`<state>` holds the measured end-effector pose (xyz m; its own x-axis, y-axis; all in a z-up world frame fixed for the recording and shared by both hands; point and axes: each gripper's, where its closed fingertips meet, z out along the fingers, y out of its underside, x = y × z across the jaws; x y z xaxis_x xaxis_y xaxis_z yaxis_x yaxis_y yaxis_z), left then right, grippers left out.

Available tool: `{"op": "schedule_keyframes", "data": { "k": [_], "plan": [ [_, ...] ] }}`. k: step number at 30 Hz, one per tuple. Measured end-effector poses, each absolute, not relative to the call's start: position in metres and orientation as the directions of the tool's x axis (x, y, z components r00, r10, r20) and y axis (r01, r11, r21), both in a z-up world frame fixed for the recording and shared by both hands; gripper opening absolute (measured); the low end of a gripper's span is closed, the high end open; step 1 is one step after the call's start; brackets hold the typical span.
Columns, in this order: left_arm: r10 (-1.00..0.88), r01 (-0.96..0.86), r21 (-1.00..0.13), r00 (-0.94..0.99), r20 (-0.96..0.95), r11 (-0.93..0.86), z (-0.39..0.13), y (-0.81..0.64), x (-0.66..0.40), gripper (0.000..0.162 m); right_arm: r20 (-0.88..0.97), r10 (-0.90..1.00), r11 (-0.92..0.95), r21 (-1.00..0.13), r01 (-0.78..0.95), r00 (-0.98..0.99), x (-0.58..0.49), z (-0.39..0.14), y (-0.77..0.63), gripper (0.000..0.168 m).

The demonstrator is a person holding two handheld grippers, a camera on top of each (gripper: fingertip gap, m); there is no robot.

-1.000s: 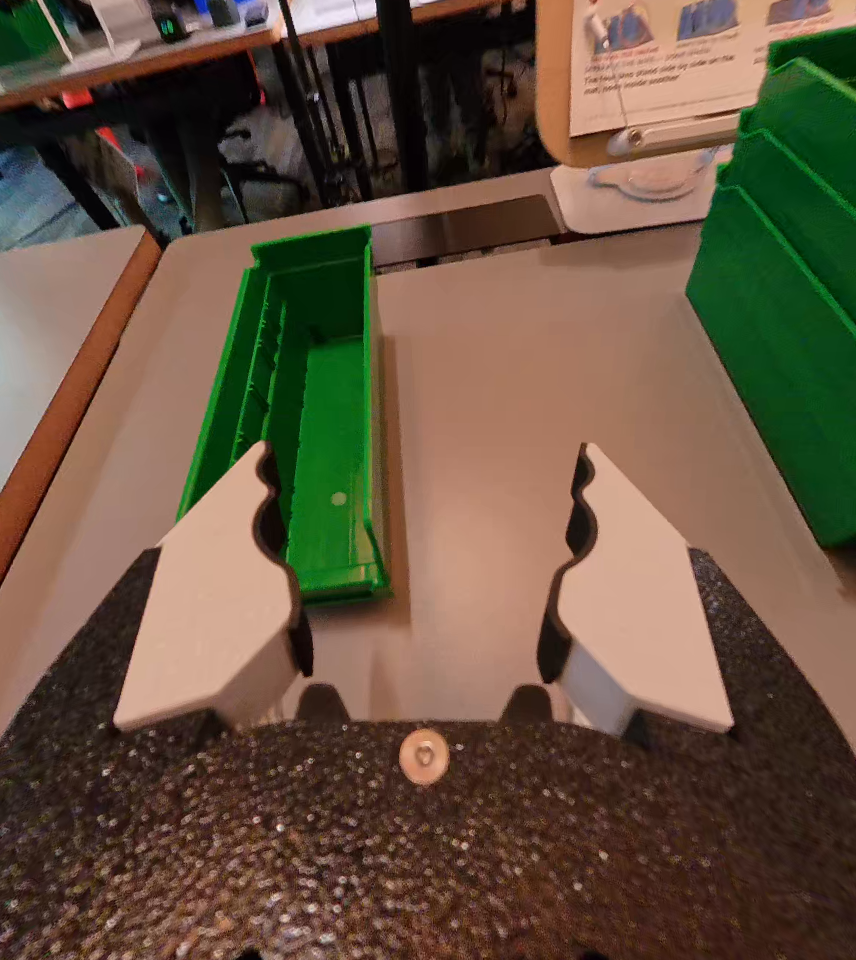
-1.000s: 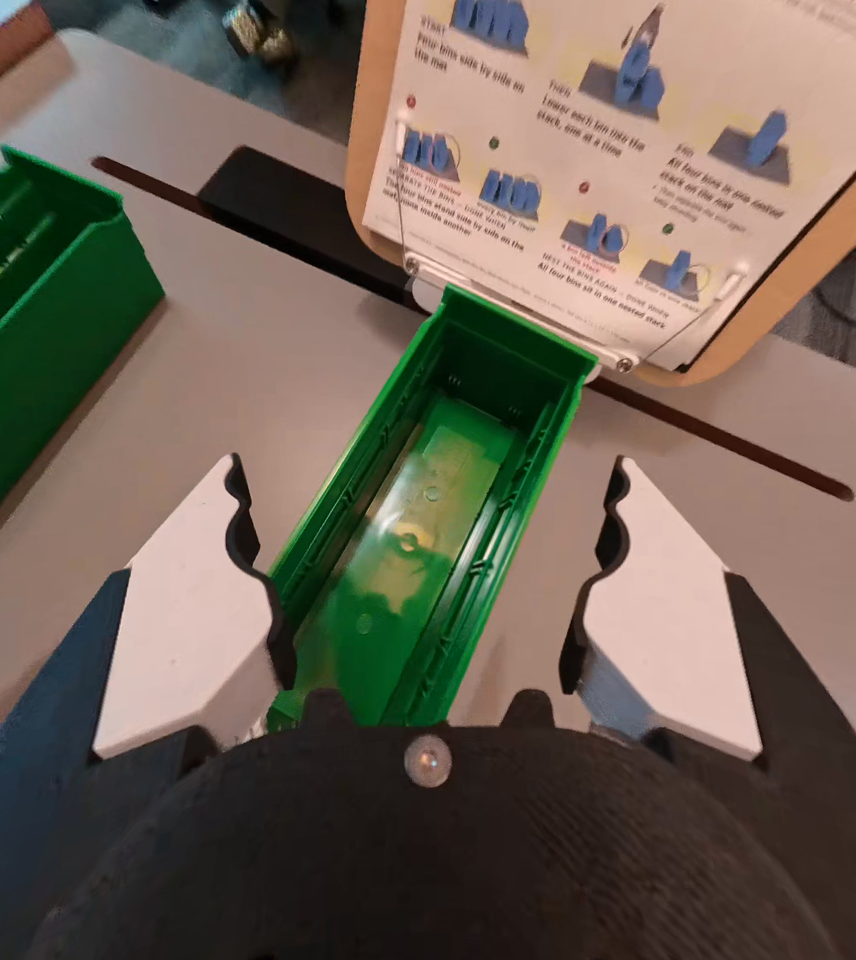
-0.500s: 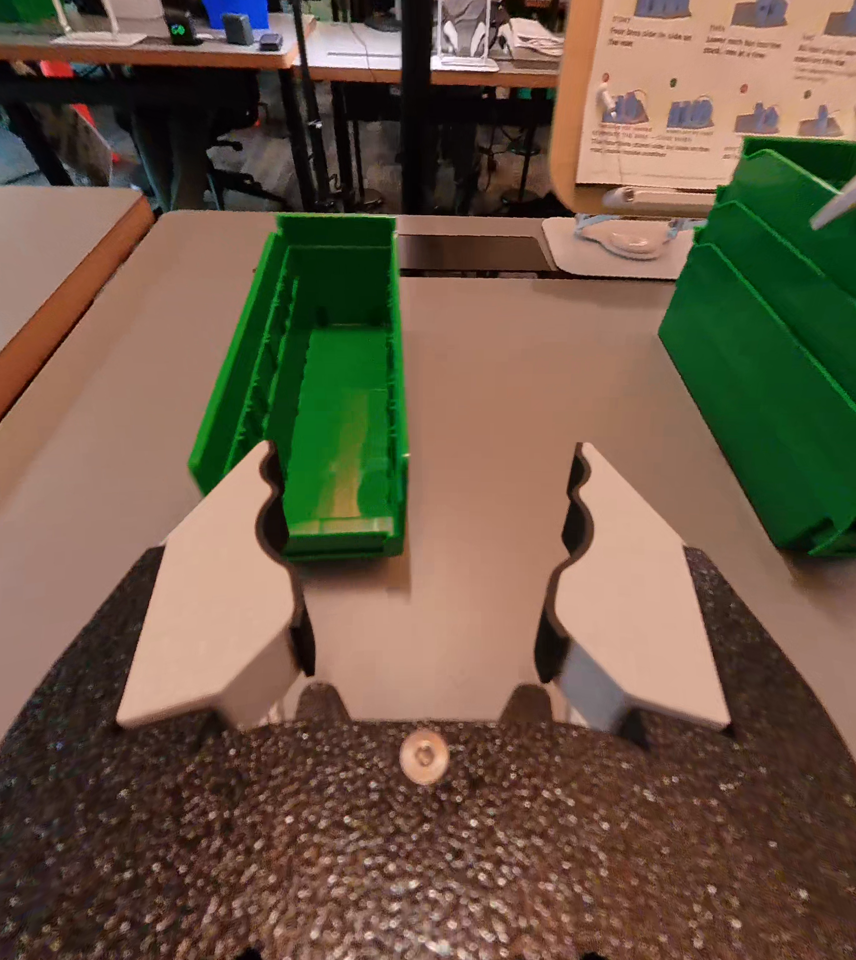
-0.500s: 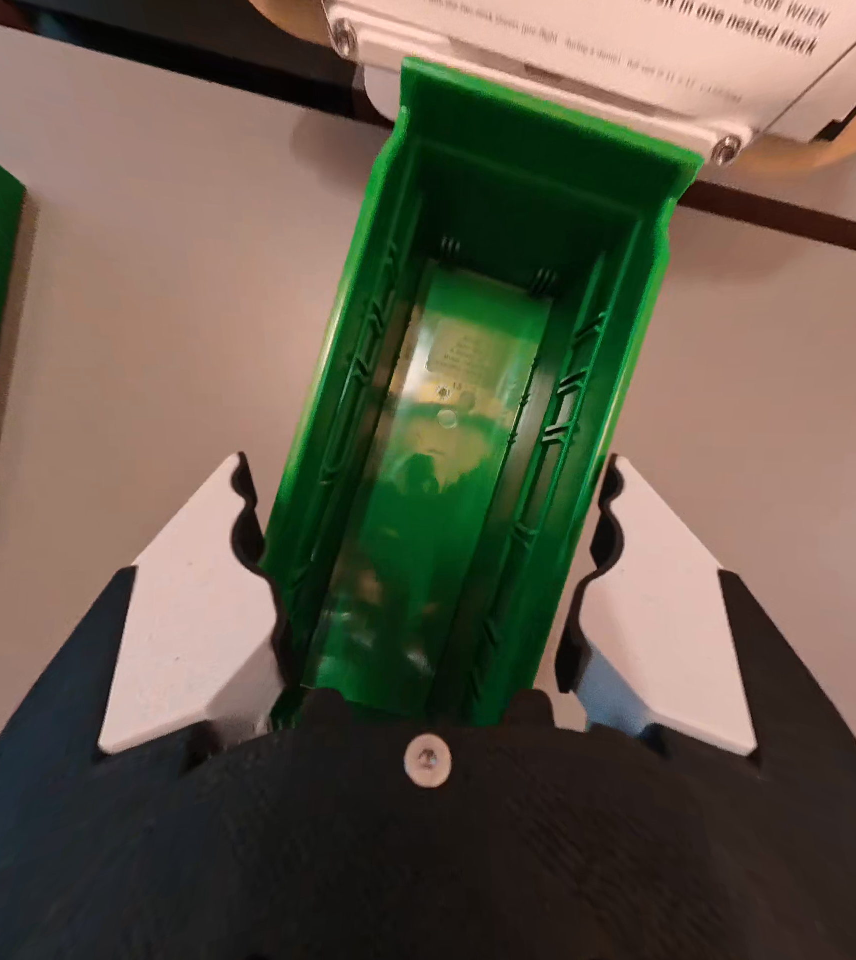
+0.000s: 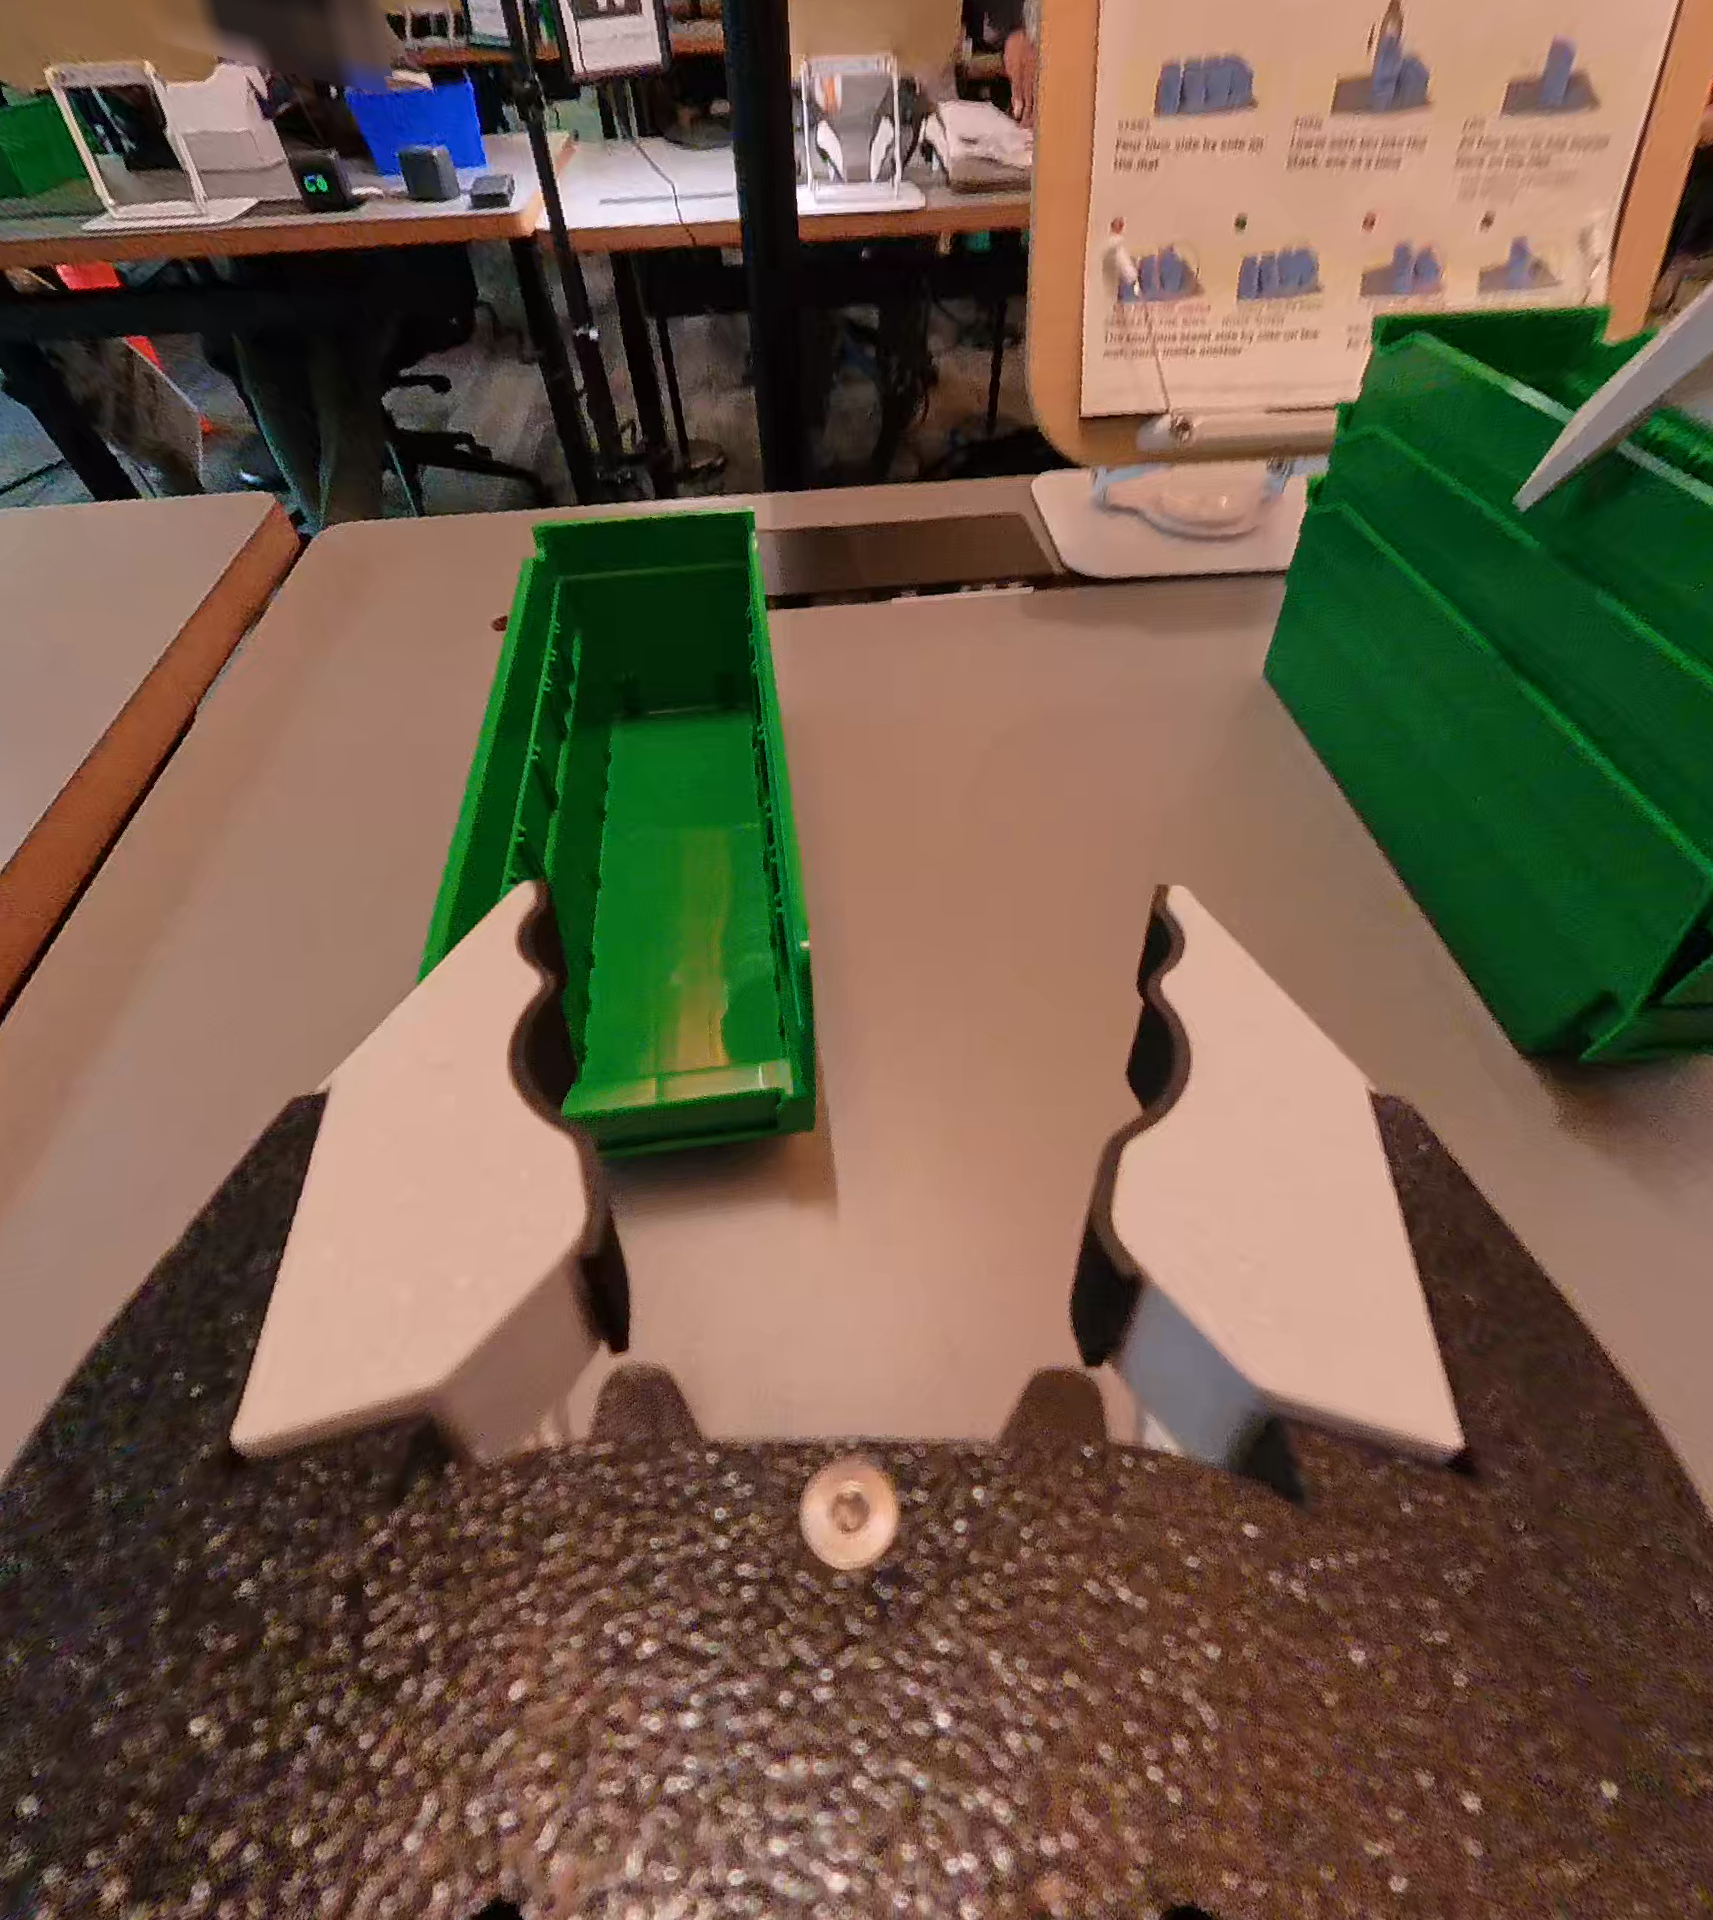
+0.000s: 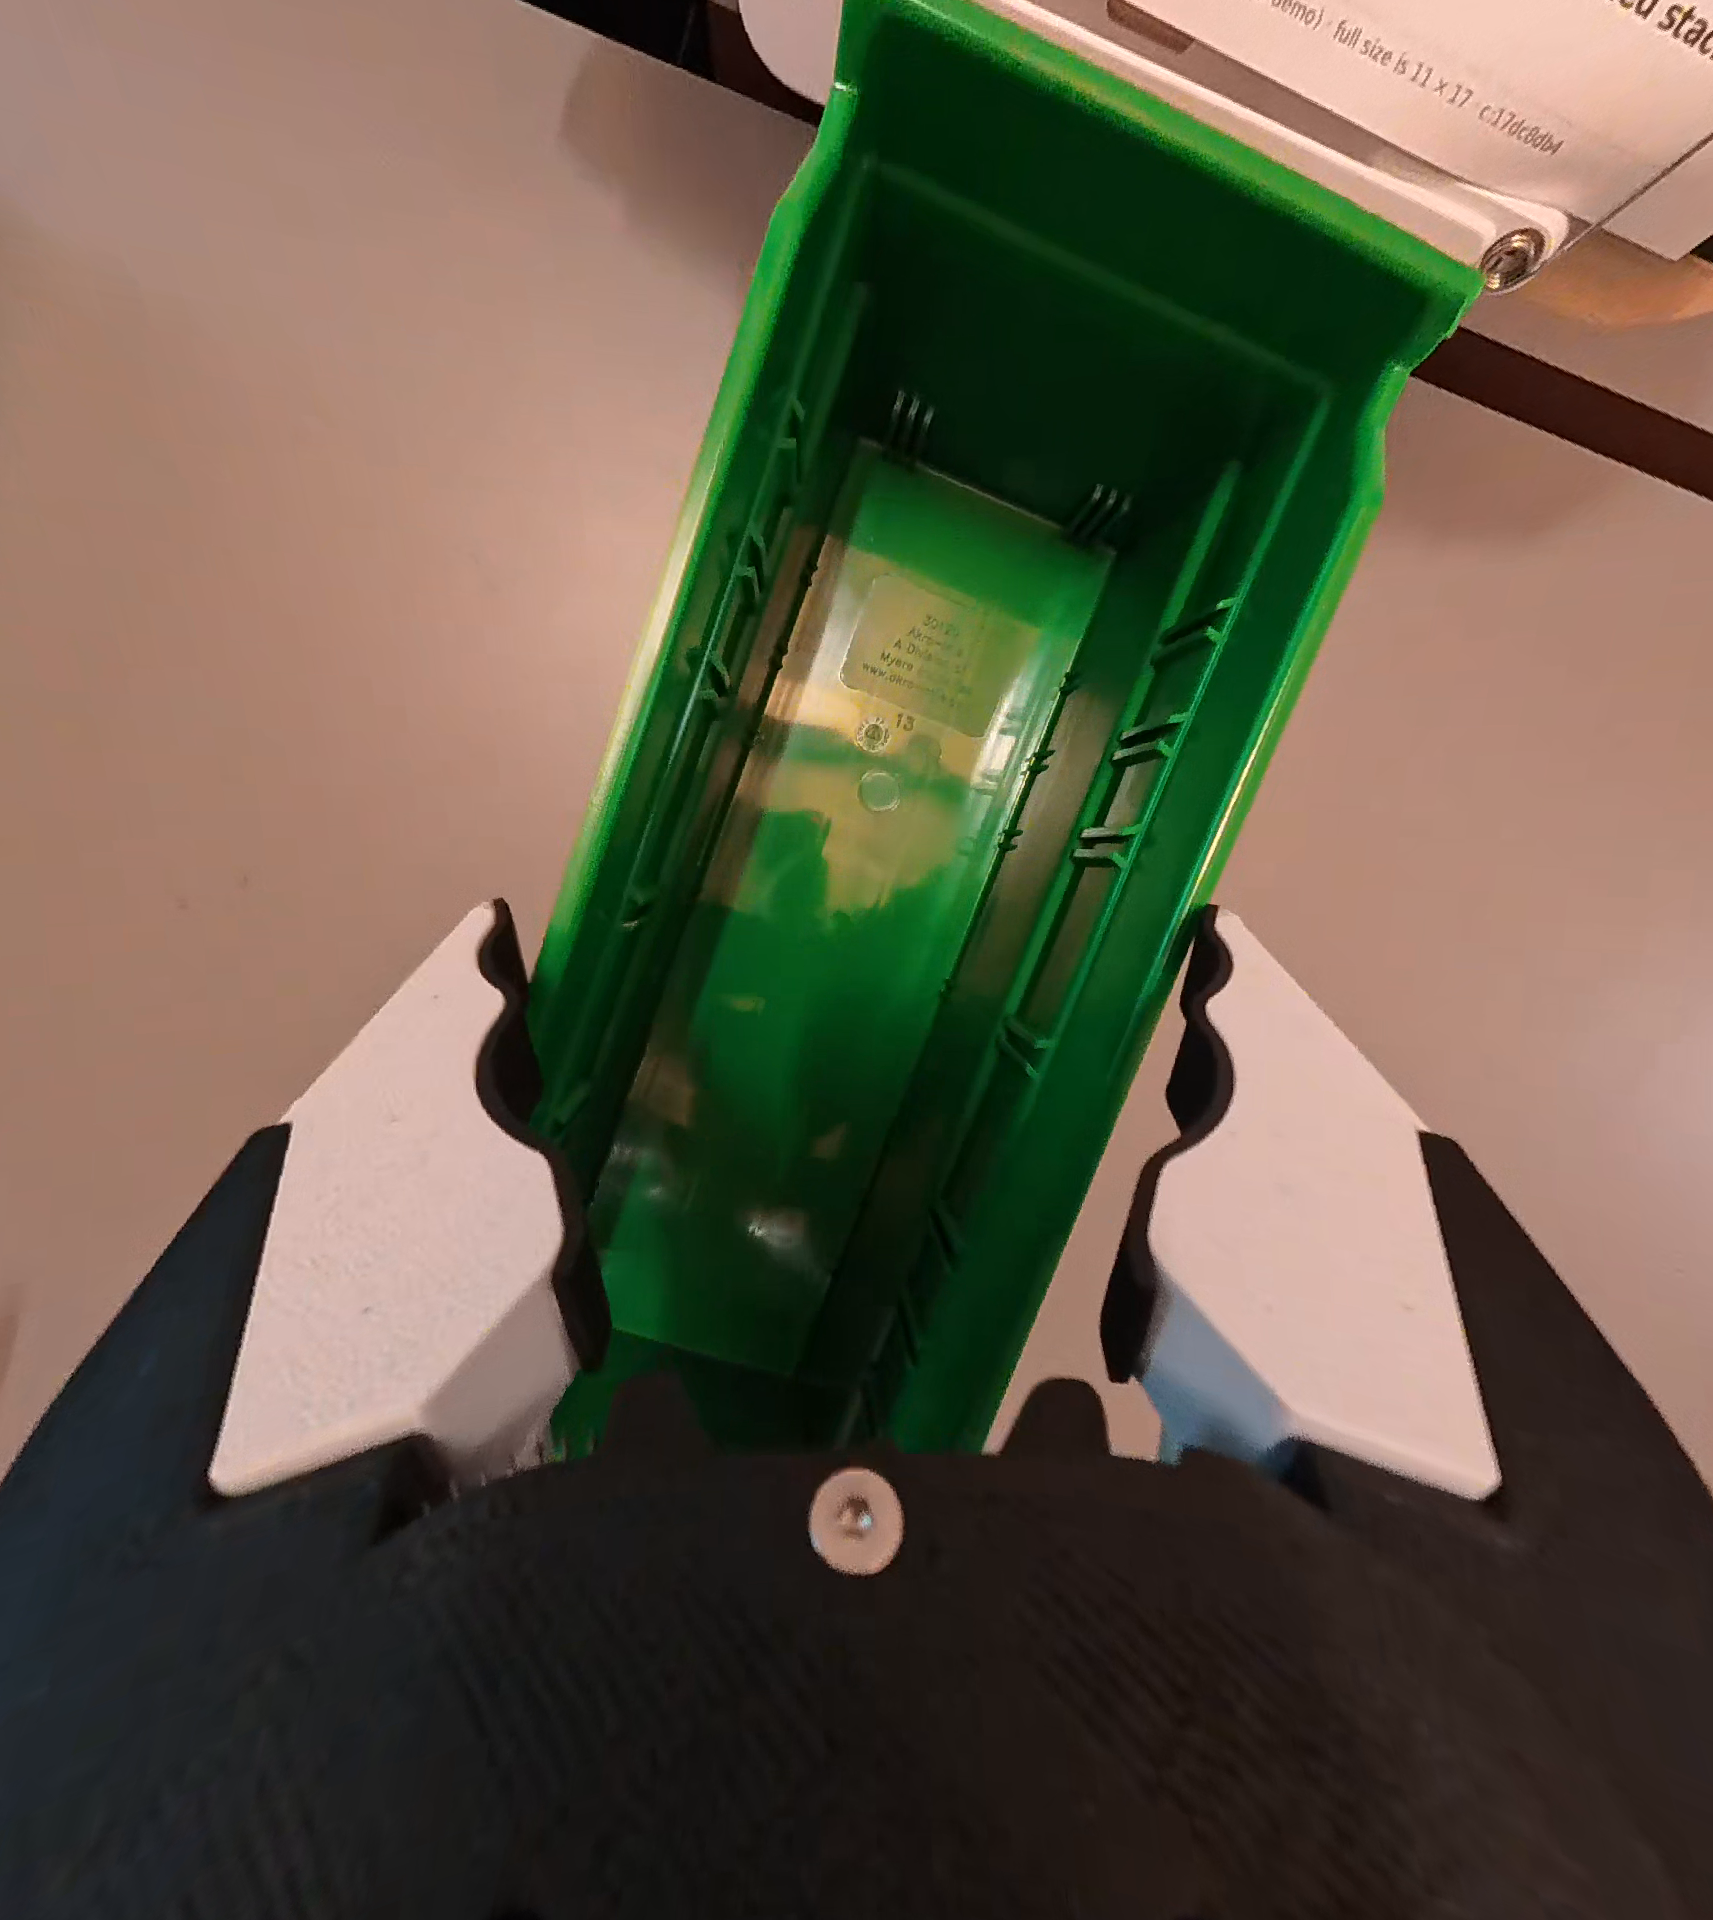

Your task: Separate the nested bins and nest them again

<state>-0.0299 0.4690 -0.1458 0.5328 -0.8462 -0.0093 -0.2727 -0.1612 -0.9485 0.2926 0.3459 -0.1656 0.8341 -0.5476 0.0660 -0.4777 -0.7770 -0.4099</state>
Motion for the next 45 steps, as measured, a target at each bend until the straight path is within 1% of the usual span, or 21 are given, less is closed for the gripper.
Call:
{"op": "schedule_keyframes", "data": {
  "k": [3, 11, 17, 25, 30, 31, 33, 37, 38, 39, 40, 43, 45],
  "plan": [
    [-0.843, -0.321, -0.934, 0.537, -0.042, -0.158, -0.154, 0.470, -0.029, 0.109, 0.066, -0.553, -0.778, -0.396, -0.487, 0.830, 0.293, -0.165, 0.346, 0.120],
    [-0.856, -0.331, -0.928, 0.517, -0.025, -0.173, -0.159, 0.466, -0.023, 0.109, 0.058, -0.564, -0.789, -0.331, -0.517, 0.824, 0.293, -0.162, 0.343, 0.105],
    [-0.860, -0.329, -0.927, 0.511, -0.012, -0.182, -0.161, 0.466, -0.021, 0.109, 0.027, -0.573, -0.791, -0.280, -0.544, 0.819, 0.294, -0.154, 0.335, 0.103],
    [-0.868, -0.340, -0.921, 0.496, -0.003, -0.191, -0.166, 0.463, -0.017, 0.109, 0.092, -0.548, -0.818, -0.267, -0.509, 0.832, 0.296, -0.132, 0.334, 0.102],
    [-0.873, -0.342, -0.919, 0.487, 0.006, -0.197, -0.168, 0.462, -0.016, 0.109, 0.085, -0.542, -0.815, -0.297, -0.498, 0.836, 0.295, -0.138, 0.337, 0.113],
    [-0.874, -0.345, -0.917, 0.485, 0.009, -0.201, -0.169, 0.462, -0.015, 0.109, 0.084, -0.537, -0.821, -0.284, -0.496, 0.840, 0.292, -0.141, 0.335, 0.117],
    [-0.876, -0.355, -0.911, 0.483, 0.014, -0.210, -0.172, 0.462, -0.015, 0.109, 0.098, -0.528, -0.830, -0.268, -0.489, 0.843, 0.289, -0.145, 0.331, 0.120],
    [-0.878, -0.359, -0.906, 0.479, 0.025, -0.222, -0.175, 0.461, -0.014, 0.109, 0.187, -0.515, -0.853, -0.202, -0.480, 0.836, 0.287, -0.152, 0.317, 0.139],
    [-0.879, -0.358, -0.907, 0.476, 0.029, -0.223, -0.175, 0.461, -0.013, 0.109, 0.180, -0.529, -0.845, -0.204, -0.495, 0.829, 0.285, -0.154, 0.317, 0.139],
    [-0.880, -0.356, -0.907, 0.473, 0.031, -0.224, -0.174, 0.460, -0.012, 0.109, 0.153, -0.542, -0.836, -0.202, -0.510, 0.826, 0.282, -0.158, 0.317, 0.135],
    [-0.882, -0.355, -0.908, 0.470, 0.033, -0.223, -0.174, 0.459, -0.012, 0.109, 0.108, -0.551, -0.828, -0.193, -0.527, 0.827, 0.276, -0.163, 0.319, 0.127],
    [-0.884, -0.357, -0.908, 0.467, 0.029, -0.219, -0.173, 0.457, -0.012, 0.109, 0.054, -0.576, -0.810, -0.172, -0.561, 0.816, 0.272, -0.168, 0.317, 0.125],
    [-0.883, -0.354, -0.909, 0.468, 0.031, -0.220, -0.173, 0.458, -0.013, 0.109, 0.048, -0.566, -0.818, -0.157, -0.553, 0.823, 0.272, -0.167, 0.315, 0.117]
  ]
}}
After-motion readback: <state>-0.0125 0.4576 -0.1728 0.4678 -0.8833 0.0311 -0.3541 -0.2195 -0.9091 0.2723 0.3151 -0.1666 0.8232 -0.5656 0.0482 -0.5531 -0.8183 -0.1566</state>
